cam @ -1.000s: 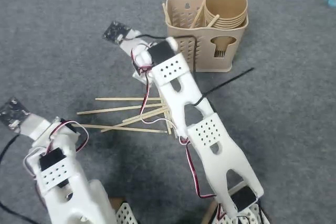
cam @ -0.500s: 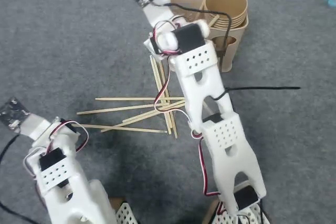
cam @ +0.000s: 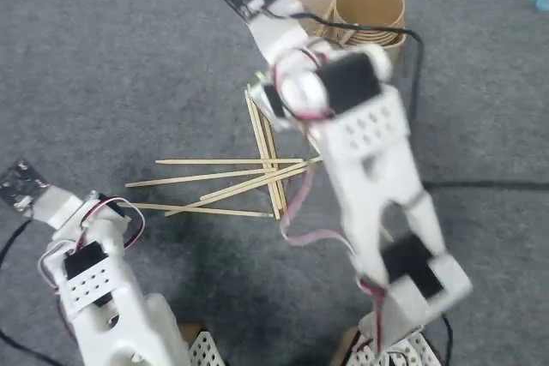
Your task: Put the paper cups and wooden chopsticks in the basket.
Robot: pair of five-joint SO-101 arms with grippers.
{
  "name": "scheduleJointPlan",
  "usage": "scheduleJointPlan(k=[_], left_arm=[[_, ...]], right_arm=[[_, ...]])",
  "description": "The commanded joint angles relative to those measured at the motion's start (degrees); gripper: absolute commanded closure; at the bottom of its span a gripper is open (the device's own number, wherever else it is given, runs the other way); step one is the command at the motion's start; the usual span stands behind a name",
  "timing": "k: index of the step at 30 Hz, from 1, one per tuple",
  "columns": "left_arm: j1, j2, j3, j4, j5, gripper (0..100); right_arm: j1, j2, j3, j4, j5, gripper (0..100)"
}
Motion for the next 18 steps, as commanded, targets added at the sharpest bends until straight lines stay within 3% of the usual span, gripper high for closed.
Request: scheduleJointPlan(k=[1, 6, 13, 18], left_arm=[[0.1, 0.1, -2.0, -1.2, 0.2, 98], [-0.1, 0.2, -2.0, -1.1, 0.2, 98], [-0.2, 0.3, -2.0, -1.1, 0.2, 99], [-0.2, 0.3, -2.0, -1.1, 0.1, 99]], right_arm=[[-0.4, -14.4, 9.4, 2.1, 0.8, 99.1], [-0.2, -25.6, 26.6, -3.9, 6.9, 99.1], [0.3, -37.0, 55.2, -35.3, 8.8, 99.1], [3.3, -36.7, 60.2, -53.8, 8.6, 99.1]])
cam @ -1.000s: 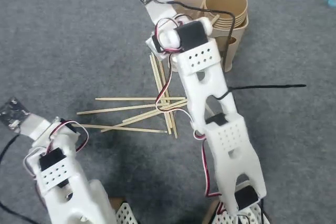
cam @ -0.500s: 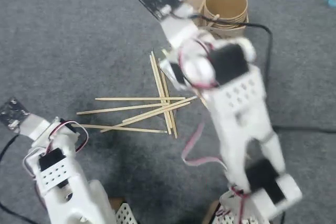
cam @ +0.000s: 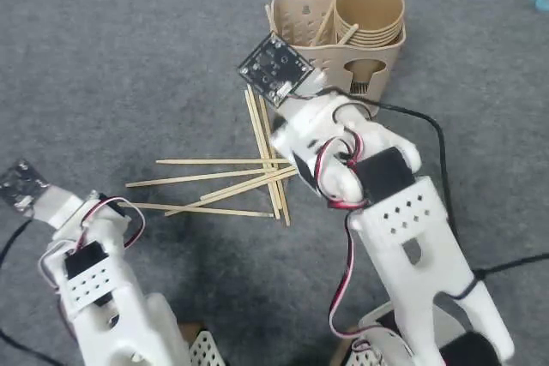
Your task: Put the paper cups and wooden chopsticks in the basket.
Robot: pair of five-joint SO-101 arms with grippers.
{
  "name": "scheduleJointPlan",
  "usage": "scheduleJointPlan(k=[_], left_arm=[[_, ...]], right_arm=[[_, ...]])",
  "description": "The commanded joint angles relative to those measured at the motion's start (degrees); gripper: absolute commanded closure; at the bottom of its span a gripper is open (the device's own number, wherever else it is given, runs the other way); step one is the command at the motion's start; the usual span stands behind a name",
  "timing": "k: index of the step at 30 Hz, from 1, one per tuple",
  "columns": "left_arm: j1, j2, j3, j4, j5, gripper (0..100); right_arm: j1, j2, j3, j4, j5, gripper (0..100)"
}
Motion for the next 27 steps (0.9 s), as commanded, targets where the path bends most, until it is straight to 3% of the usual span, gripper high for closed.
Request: scheduleJointPlan(k=[1, 9, 14, 18, 27], left_arm=[[-0.2, 0.3, -2.0, -1.1, 0.1, 99], [-0.2, 0.2, -2.0, -1.2, 0.1, 99], [-0.2, 0.2, -2.0, -1.2, 0.1, 99], [-0.1, 0.2, -2.0, -1.2, 0.1, 99], [0.1, 0.2, -2.0, -1.2, 0.2, 99]], right_arm=[[2.8, -1.9, -0.1, -13.0, -0.3, 99.1], [10.7, 5.4, -6.4, -42.2, -24.4, 99.1], [15.9, 13.4, -10.8, -62.5, -34.2, 99.1], [16.7, 20.0, -16.4, -69.6, -36.3, 99.1], [16.7, 34.8, -34.9, -69.4, -33.8, 99.1]])
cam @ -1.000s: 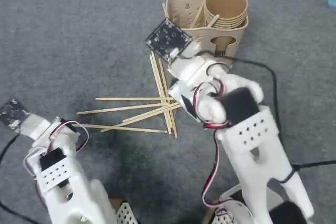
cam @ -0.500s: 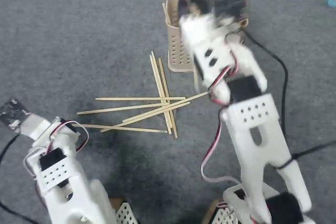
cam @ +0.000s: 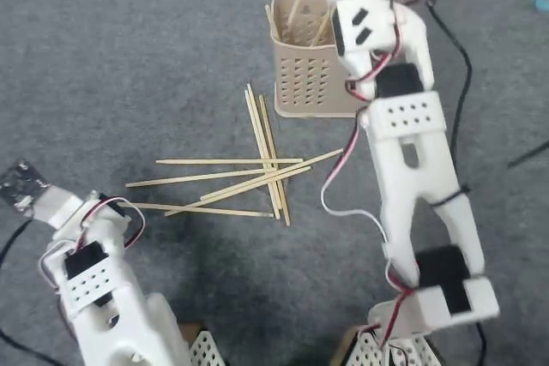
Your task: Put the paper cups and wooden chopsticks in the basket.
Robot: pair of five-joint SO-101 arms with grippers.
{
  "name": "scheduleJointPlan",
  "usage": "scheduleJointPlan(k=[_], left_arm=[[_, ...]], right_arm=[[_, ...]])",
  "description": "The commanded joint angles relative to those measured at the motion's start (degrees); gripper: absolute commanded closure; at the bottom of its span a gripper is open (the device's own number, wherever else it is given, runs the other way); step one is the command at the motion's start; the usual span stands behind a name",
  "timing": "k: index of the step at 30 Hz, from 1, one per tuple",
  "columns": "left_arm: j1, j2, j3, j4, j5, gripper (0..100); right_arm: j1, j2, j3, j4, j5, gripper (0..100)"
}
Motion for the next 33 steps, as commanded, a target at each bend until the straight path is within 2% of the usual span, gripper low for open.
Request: scheduleJointPlan(k=[1, 6, 13, 18, 21, 29, 33], left_arm=[[0.1, 0.2, -2.0, -1.2, 0.2, 99], [0.1, 0.2, -2.0, -1.5, 0.4, 98], [0.1, 0.4, -2.0, -2.8, 0.4, 98], [0.1, 0.3, -2.0, -2.7, 0.4, 98], [0.1, 0.2, -2.0, -2.7, 0.4, 98], [0.0, 0.4, -2.0, -2.8, 0.3, 98], [-0.2, 0.4, -2.0, -2.8, 0.3, 98]], right_arm=[[0.3, 4.0, -8.0, -1.5, 3.0, 99.1], [1.6, 10.6, -6.1, -1.5, 3.9, 99.1], [0.7, 7.8, 9.8, -1.5, -0.4, 98.2], [-2.0, 3.6, 17.8, -1.5, 2.7, 84.4], [-2.2, -0.5, 18.0, -0.4, 2.9, 82.1], [-2.2, -22.3, 13.7, 25.0, 2.6, 82.8], [-2.9, -32.9, 13.5, 45.6, 2.9, 82.9]])
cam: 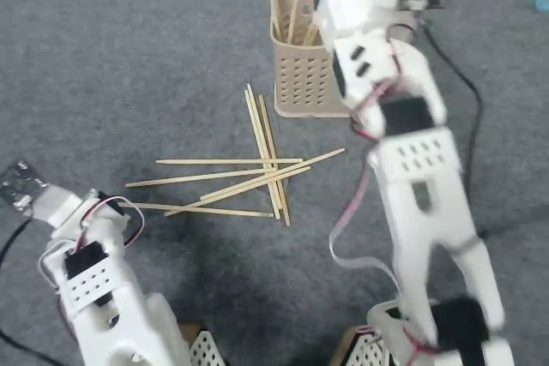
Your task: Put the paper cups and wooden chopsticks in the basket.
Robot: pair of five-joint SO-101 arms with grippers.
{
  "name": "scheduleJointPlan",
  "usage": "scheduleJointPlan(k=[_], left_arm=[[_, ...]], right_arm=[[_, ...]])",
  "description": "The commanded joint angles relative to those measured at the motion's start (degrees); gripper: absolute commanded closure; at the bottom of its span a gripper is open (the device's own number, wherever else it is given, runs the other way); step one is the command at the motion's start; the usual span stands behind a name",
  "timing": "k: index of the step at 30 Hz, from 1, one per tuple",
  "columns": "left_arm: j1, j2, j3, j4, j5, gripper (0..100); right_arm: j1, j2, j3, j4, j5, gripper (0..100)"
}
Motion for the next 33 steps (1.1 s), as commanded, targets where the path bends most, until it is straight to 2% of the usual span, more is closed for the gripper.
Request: scheduleJointPlan(k=[1, 6, 10, 12, 15, 18, 20, 22, 28, 33], left_arm=[[-0.2, 0.4, -2.0, -1.4, 0.3, 98], [-0.3, 0.4, -2.0, -1.4, 0.4, 98], [-0.3, 0.4, -2.0, -1.4, 0.4, 98], [-1.4, 0.4, -2.3, -1.3, 0.7, 98], [-6.2, 0.6, -3.2, -1.2, 4.7, 96], [-10.4, 0.6, -3.7, -1.1, 7.9, 84], [-11.0, 0.6, -3.8, -1.1, 9.0, 76], [-11.2, 0.6, -3.9, -1.3, 10.3, 72], [-14.5, 0.6, -5.3, -1.5, 12.4, 73], [-14.5, 2.3, -5.8, -1.8, 12.4, 73]], right_arm=[[-2.5, -12.0, -4.0, 21.6, 1.4, 82.9], [-9.0, -15.6, -2.2, 48.7, 1.4, 82.9], [-13.6, -13.1, 4.5, 55.0, 1.5, 83.0], [-16.7, -10.9, 8.6, 54.8, 3.8, 83.0], [-23.6, -6.2, 13.2, 54.7, 13.8, 83.0], [-29.4, -0.3, 14.8, 51.9, 19.3, 83.0], [-32.3, 4.2, 14.8, 48.5, 20.9, 82.9], [-34.2, 8.7, 14.7, 43.6, 22.9, 82.9], [-36.3, 20.3, 14.5, 25.5, 27.3, 82.9], [-36.8, 28.6, 7.1, 22.5, 29.5, 82.9]])
